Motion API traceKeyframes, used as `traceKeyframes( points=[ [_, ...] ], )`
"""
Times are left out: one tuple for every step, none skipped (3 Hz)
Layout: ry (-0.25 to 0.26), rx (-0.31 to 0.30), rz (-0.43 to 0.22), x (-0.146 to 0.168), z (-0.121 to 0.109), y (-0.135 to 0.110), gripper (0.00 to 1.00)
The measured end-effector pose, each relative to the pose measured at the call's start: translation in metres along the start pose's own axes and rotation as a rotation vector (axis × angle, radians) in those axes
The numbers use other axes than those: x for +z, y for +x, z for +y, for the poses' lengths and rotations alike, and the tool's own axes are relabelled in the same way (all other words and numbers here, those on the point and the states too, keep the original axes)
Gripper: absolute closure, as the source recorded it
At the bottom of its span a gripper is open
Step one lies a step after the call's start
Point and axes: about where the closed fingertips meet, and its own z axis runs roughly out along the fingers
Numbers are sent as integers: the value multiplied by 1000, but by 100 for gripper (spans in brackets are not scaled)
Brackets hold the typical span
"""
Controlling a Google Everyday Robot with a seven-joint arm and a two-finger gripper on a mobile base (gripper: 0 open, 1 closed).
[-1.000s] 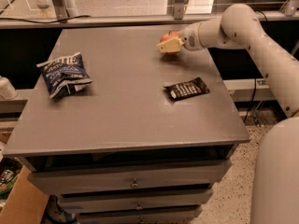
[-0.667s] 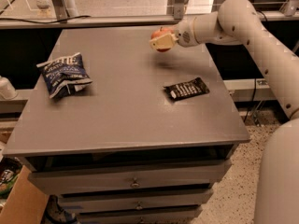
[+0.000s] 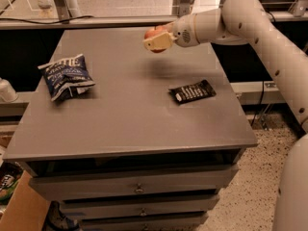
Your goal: Move apple near blue chip bag
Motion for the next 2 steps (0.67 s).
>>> traceKeyframes(
  points=[
    [-55,21,-74,14,10,-5,100],
    [-160,57,-174,46,38,-8,100]
  ],
)
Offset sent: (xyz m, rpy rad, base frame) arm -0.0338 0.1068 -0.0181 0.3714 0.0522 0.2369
